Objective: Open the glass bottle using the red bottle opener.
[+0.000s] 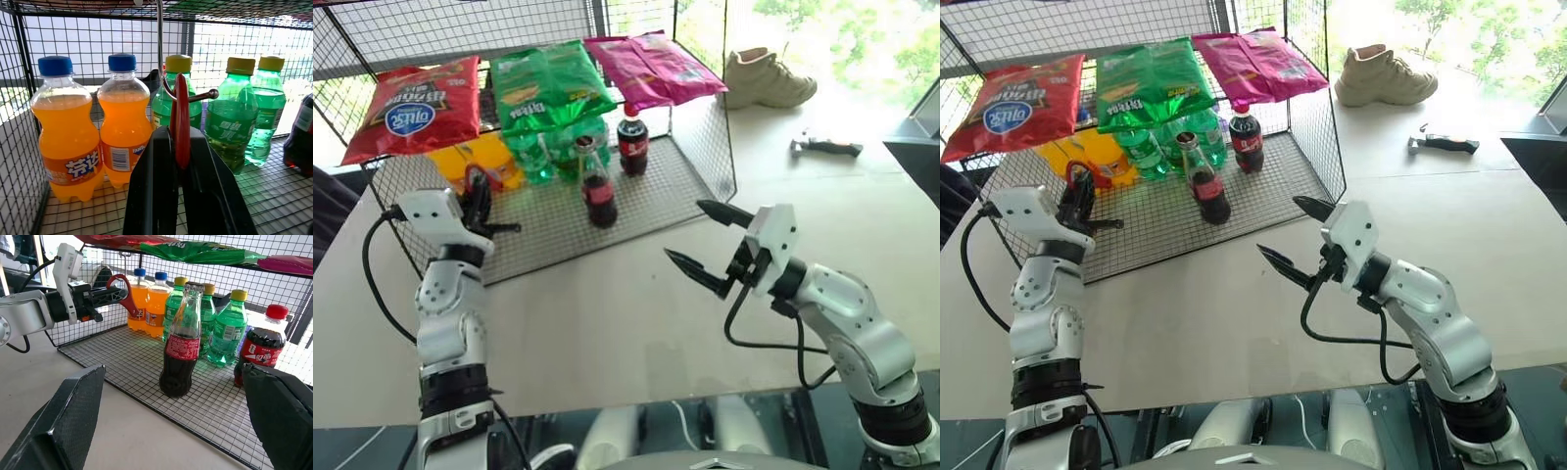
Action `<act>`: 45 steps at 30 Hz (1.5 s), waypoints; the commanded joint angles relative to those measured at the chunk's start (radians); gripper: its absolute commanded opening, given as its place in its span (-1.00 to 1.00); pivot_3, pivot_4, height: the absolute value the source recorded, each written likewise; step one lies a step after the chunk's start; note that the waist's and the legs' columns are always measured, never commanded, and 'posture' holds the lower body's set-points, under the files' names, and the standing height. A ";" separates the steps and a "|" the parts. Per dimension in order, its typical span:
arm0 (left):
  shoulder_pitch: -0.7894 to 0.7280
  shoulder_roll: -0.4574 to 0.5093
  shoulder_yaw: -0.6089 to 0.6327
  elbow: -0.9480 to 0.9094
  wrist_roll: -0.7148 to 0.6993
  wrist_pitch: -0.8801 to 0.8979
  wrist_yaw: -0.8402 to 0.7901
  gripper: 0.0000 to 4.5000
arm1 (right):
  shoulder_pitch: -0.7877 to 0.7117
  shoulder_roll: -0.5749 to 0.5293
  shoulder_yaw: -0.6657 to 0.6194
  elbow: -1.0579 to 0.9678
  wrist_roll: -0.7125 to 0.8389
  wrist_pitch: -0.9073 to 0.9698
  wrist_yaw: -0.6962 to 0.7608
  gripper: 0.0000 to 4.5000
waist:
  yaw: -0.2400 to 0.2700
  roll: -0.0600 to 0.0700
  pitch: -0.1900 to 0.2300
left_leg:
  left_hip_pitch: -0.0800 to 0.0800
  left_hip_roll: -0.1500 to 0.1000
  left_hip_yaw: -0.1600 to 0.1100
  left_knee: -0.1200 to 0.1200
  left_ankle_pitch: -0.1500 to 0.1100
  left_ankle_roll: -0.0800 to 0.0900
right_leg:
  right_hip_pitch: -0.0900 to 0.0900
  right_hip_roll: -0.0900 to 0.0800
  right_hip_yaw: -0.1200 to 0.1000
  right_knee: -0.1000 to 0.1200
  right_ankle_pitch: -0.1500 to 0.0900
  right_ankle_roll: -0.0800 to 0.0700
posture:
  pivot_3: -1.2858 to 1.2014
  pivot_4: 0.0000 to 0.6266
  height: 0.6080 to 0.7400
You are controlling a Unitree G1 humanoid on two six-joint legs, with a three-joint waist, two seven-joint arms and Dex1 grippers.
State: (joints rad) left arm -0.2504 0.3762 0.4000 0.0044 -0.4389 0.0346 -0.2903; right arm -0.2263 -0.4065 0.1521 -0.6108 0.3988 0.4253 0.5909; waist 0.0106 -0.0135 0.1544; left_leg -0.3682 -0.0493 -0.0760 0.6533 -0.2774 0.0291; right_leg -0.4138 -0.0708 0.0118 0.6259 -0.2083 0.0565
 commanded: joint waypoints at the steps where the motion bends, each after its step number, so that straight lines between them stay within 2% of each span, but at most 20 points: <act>1: 0.014 -0.007 0.007 -0.083 -0.080 0.053 -0.033 -0.97 | -0.022 0.004 -0.008 -0.040 0.018 -0.019 0.007 1.00 | 0.001 0.000 0.000 | 0.000 0.000 0.000 0.000 0.000 0.000 | 0.000 0.000 0.000 0.000 0.000 0.000 | 0.03 -0.52 1.00; 13: -0.001 -0.063 0.082 -0.172 -0.317 0.167 0.000 -0.97 | -0.016 0.008 -0.014 -0.041 0.024 -0.026 0.015 1.00 | 0.000 -0.001 0.000 | 0.000 0.000 0.000 0.000 0.000 0.000 | 0.000 0.000 0.000 0.000 0.000 0.000 | 0.03 -0.52 1.00; 26: 0.034 -0.079 0.086 -0.255 -0.557 0.300 -0.025 -0.97 | -0.018 0.005 -0.014 -0.029 0.022 -0.026 0.017 1.00 | 0.000 -0.001 0.000 | 0.000 0.000 0.000 0.000 0.000 0.000 | 0.000 0.001 0.000 0.000 0.000 0.000 | 0.03 -0.52 1.00; 28: 0.057 -0.079 0.058 -0.288 -0.649 0.374 -0.061 -0.97 | -0.039 0.002 -0.018 -0.014 0.039 0.018 0.011 1.00 | -0.002 -0.001 0.000 | 0.000 0.000 0.000 0.000 0.000 0.000 | 0.000 0.001 0.000 0.000 0.000 0.000 | 0.03 -0.52 1.00; 30: 0.079 -0.066 0.018 -0.318 -0.716 0.451 -0.105 -0.97 | -0.068 -0.011 -0.033 -0.008 0.100 0.148 -0.008 1.00 | -0.004 -0.001 0.000 | 0.000 0.000 0.000 0.000 0.000 0.000 | 0.000 0.000 0.001 0.000 0.000 0.000 | 0.03 -0.52 1.00; 34: 0.100 -0.020 -0.038 -0.337 -0.820 0.584 -0.179 -0.97 | -0.140 -0.050 -0.040 0.026 0.215 0.303 0.044 1.00 | -0.005 -0.001 0.001 | 0.000 0.000 0.000 0.000 0.000 0.000 | 0.000 0.001 0.000 0.000 0.000 0.000 | 0.03 -0.52 1.00; 40: 0.078 0.056 -0.122 -0.318 -0.867 0.726 -0.295 -0.97 | -0.245 -0.097 -0.038 0.088 0.414 0.524 0.132 1.00 | -0.019 -0.001 0.001 | 0.000 0.000 0.000 0.000 0.000 0.000 | 0.000 0.001 0.001 0.000 0.000 0.000 | 0.03 -0.52 1.00; 45: 0.049 0.082 -0.204 -0.318 -0.865 0.804 -0.378 -0.97 | -0.328 -0.097 -0.004 0.156 0.480 0.633 0.168 1.00 | -0.023 -0.001 0.001 | 0.000 0.000 0.000 0.000 -0.001 0.002 | 0.000 0.001 0.001 0.000 0.000 0.000 | 0.03 -0.52 1.00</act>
State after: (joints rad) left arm -0.1897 0.4472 0.2111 -0.2883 -1.2914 0.8213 -0.6337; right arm -0.5310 -0.5076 0.1510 -0.4576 0.8437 1.0313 0.7446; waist -0.0122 -0.0146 0.1553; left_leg -0.3683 -0.0494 -0.0761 0.6535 -0.2783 0.0312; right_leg -0.4136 -0.0696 0.0125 0.6258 -0.2085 0.0561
